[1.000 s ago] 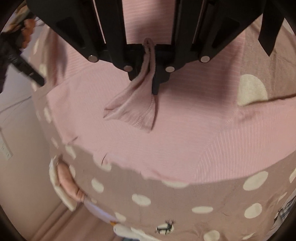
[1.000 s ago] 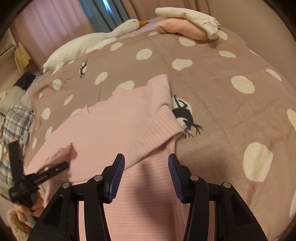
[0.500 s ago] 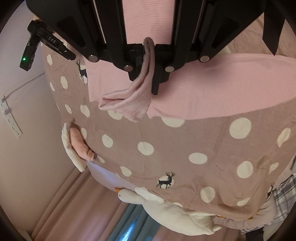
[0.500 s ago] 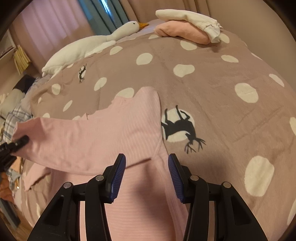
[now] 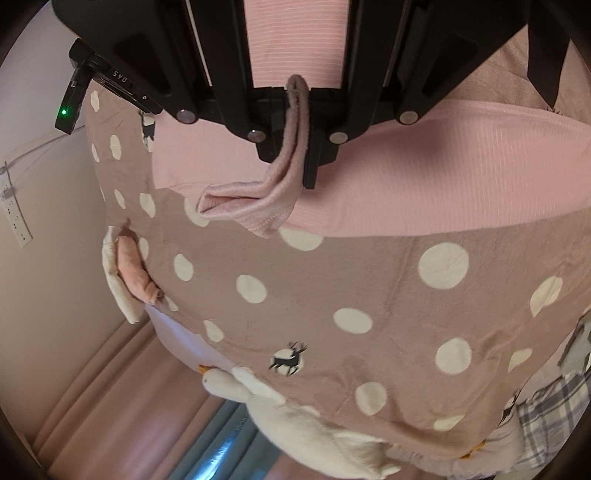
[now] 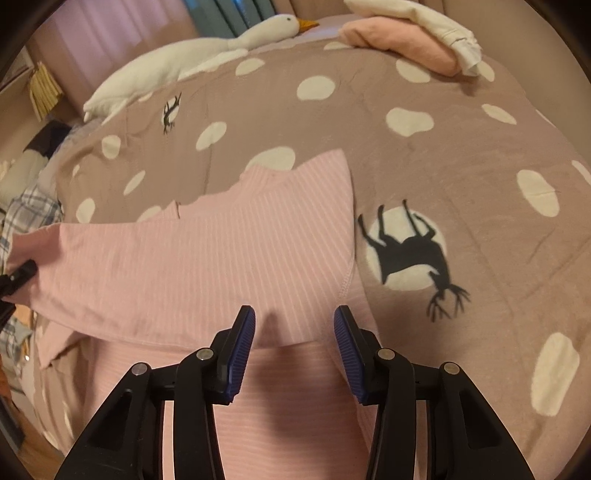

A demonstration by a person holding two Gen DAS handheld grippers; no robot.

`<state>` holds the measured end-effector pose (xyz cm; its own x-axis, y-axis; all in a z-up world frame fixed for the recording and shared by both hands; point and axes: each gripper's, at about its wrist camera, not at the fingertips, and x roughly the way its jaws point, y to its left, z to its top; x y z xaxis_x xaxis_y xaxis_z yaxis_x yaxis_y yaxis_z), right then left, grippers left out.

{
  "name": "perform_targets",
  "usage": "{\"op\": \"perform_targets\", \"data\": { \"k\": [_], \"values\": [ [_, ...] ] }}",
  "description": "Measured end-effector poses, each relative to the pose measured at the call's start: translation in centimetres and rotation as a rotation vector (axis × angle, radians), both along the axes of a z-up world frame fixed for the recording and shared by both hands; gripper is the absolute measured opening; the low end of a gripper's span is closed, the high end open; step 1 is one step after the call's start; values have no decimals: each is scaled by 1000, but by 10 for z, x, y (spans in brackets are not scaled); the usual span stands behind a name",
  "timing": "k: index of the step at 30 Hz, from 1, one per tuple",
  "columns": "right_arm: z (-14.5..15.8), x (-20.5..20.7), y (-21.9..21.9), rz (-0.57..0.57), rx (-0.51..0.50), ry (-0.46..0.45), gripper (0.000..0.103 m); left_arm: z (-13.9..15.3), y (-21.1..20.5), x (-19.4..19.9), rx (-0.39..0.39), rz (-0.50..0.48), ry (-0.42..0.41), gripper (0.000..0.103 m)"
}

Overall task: Fold small clothes
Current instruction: 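Fold the held sleeve across the shirt body with the left gripper, release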

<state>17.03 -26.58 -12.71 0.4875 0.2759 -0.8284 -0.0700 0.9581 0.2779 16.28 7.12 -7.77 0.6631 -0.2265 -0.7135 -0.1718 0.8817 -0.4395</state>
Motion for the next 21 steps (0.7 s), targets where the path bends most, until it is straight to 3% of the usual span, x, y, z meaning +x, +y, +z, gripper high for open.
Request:
{"op": "perform_targets", "data": {
  "k": [12,21],
  "values": [
    [-14,4,10,5,-36,40,46,-44,18,1,-8,30,110,5],
    [-16,5,13,8,-59,41,46,-53,28,-2,-14,43,139,7]
  ]
}}
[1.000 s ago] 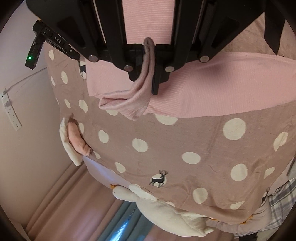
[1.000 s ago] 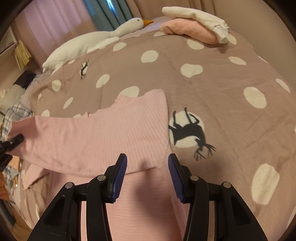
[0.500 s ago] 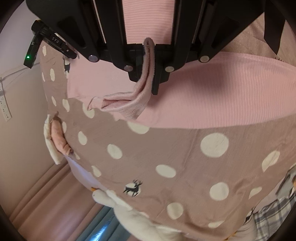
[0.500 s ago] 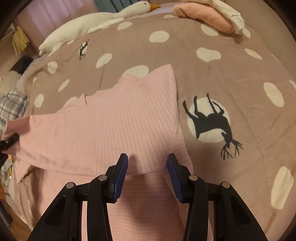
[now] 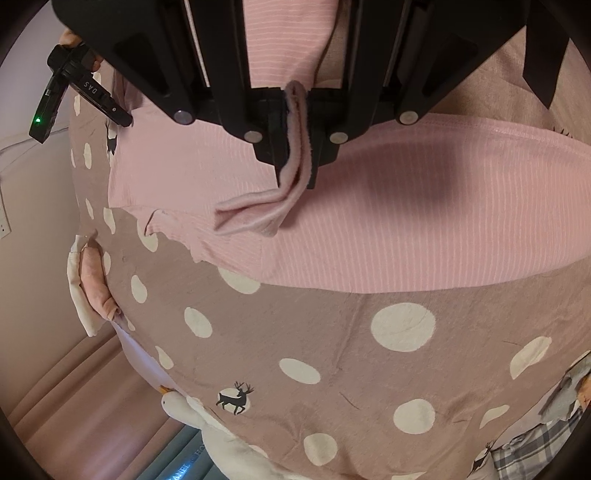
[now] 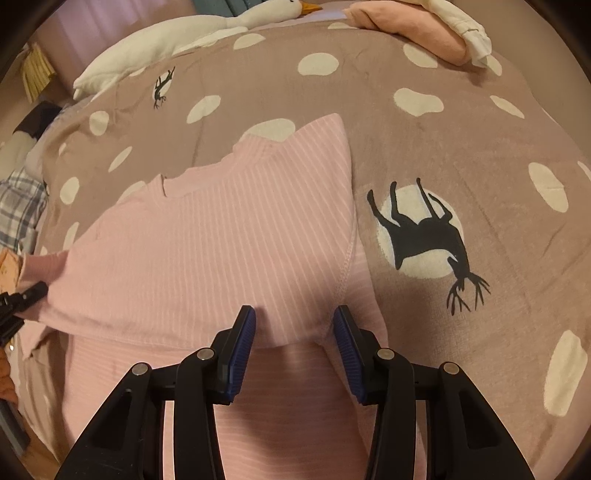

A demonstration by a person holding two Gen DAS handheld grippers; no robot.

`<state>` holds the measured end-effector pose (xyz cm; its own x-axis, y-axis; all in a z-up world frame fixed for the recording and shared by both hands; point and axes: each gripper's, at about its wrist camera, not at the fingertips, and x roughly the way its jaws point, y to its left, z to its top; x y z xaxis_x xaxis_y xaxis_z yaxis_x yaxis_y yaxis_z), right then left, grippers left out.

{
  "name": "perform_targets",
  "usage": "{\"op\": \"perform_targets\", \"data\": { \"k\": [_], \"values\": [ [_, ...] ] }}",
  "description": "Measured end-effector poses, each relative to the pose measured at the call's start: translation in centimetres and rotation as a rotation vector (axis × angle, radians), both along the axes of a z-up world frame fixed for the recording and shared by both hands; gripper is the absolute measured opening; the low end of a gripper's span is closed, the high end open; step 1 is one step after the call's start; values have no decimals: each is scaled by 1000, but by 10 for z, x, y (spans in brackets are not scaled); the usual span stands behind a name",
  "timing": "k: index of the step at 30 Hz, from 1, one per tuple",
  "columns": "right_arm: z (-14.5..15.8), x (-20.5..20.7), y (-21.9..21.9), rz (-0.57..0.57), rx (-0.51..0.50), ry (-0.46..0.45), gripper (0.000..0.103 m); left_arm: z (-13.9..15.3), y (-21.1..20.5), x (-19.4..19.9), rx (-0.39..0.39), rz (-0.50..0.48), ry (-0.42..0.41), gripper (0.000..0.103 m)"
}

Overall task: Fold small clothes
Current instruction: 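Fold the held sleeve across the shirt body with the left gripper, release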

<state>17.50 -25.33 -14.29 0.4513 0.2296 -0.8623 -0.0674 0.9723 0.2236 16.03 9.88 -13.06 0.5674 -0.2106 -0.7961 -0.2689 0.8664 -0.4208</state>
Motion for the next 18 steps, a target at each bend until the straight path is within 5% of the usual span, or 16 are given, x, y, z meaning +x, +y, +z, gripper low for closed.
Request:
{"op": "perform_targets", "data": {
  "k": [18],
  "values": [
    [-2,0,5,-4,-29,-4,46,-23,13,-8,43,29,63,11]
  ]
}}
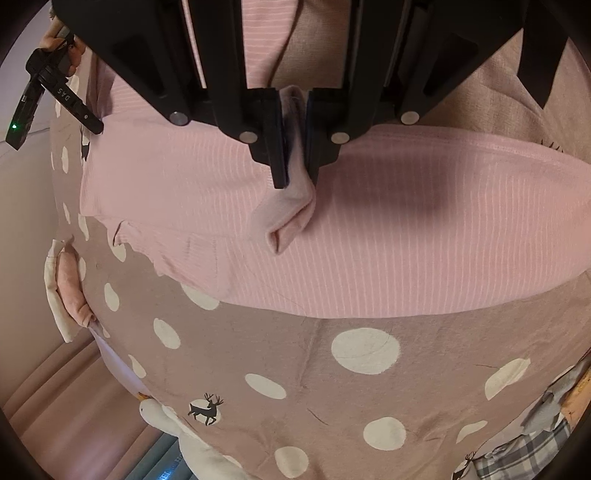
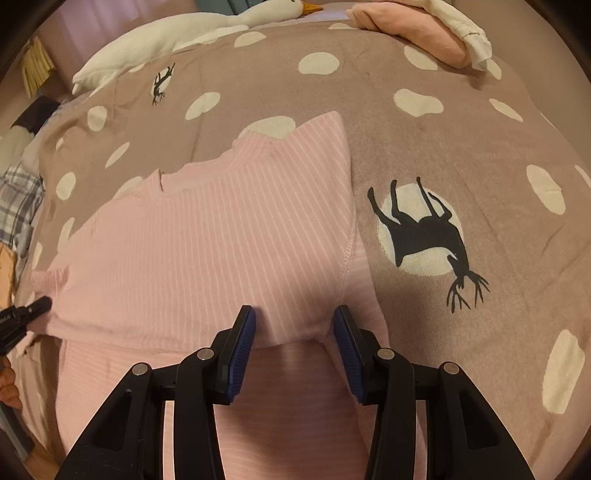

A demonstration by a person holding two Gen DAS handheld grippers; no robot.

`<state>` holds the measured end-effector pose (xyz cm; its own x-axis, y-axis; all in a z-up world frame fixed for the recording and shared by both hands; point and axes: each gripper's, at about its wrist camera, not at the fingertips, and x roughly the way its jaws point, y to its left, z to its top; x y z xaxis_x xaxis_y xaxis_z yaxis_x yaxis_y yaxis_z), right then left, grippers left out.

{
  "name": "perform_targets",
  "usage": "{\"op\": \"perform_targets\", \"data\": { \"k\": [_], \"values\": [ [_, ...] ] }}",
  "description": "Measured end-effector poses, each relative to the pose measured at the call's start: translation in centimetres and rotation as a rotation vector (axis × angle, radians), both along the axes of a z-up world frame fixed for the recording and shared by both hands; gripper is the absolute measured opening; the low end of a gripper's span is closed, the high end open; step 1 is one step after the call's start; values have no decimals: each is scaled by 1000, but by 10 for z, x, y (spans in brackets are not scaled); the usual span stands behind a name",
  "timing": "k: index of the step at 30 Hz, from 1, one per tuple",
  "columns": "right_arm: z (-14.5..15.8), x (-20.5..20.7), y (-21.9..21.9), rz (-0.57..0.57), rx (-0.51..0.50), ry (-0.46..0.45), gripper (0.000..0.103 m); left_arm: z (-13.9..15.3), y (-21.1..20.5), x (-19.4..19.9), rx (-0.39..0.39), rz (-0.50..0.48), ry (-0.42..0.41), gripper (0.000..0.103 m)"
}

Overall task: Fold small clothes
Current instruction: 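Fold the held sleeve across the shirt body with the left gripper, release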

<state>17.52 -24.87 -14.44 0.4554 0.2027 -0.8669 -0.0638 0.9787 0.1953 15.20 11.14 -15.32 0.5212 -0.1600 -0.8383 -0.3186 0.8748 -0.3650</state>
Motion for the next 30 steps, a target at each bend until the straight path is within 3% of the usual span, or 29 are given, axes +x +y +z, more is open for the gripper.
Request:
{"op": "perform_targets", "data": {
  "k": [6,15,30],
  "values": [
    [-1,-1,1,-1,-11,-2,46,4,1,-3,33,2,-4,11],
    [-1,-1,1,0,-12,-2,46,-13,6,-4,48,23,47,11],
    [-3,-1,6,-7,-42,-4,46,-22,6,-8,39,99,50,13]
  ]
}}
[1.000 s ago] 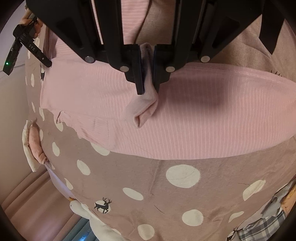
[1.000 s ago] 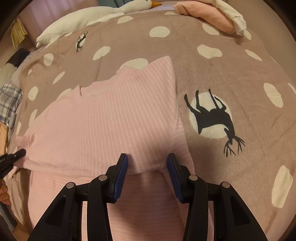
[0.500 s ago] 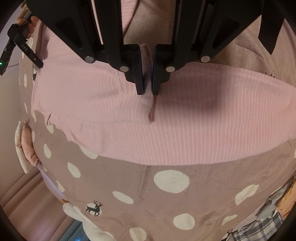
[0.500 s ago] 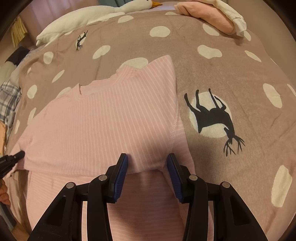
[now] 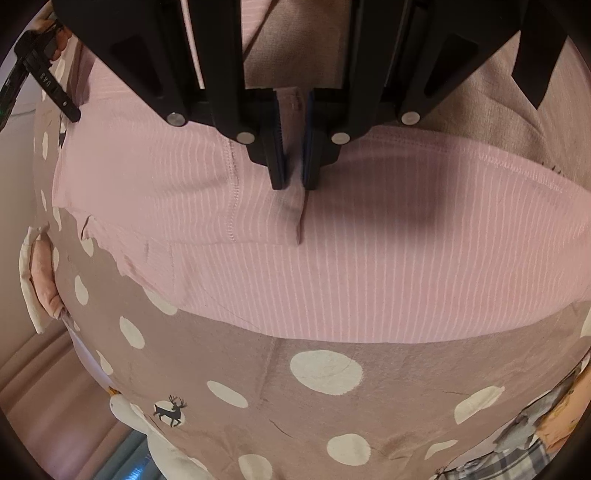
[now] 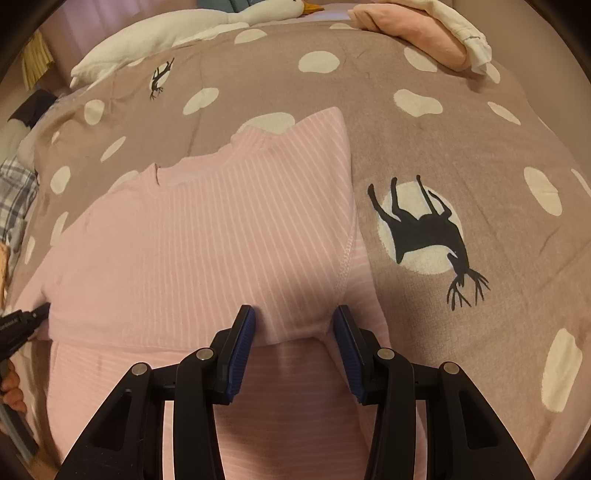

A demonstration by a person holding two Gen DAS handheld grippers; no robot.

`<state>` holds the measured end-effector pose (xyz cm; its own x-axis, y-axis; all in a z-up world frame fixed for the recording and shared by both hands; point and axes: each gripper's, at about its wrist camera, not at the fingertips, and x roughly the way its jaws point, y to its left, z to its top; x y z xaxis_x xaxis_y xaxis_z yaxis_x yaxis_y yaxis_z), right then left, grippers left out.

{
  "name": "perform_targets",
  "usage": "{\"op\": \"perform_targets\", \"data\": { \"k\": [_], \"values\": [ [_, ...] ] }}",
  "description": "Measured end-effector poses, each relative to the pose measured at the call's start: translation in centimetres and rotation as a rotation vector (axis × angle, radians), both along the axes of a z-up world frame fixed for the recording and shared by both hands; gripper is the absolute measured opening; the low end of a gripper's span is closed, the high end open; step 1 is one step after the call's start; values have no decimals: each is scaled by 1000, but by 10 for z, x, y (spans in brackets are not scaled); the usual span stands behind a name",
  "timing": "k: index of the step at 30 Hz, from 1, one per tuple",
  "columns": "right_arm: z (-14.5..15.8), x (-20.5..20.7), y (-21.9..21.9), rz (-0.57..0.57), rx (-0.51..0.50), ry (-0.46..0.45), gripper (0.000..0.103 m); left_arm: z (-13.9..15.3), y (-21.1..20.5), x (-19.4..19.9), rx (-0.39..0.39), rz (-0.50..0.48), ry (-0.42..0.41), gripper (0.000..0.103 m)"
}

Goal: Fold small clothes

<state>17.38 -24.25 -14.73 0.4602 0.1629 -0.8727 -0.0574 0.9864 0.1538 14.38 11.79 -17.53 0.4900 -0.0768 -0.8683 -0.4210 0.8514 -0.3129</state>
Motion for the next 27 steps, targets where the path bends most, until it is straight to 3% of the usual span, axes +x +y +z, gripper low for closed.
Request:
{"op": "perform_targets", "data": {
  "k": [5,8,10,12,15,18,20,25,27],
  "values": [
    [9,-7,-1,-3,-13,-16,46,16,2,-16,23,5,7,14],
    [24,-16,-6,-17,-1,-55,46,37,12,-36,26,40,-43,14],
    [39,-24,-8,-27,4,-96,46,51,21,-51,19,73,-75,22],
    [57,-34,-8,-29,17,-149,46,67,31,-71,21,118,-121,47],
    [87,-54,-8,-21,58,-236,46,88,44,-98,61,187,-174,71],
    [110,-72,-4,-11,92,-307,49,99,53,-121,103,247,-204,84],
    [119,-83,-1,-3,107,-346,59,101,60,-136,120,298,-214,89],
    [125,-105,10,33,116,-396,63,93,79,-156,123,378,-212,92],
    [125,-114,13,43,111,-411,75,89,86,-160,120,399,-203,92]
  ]
}}
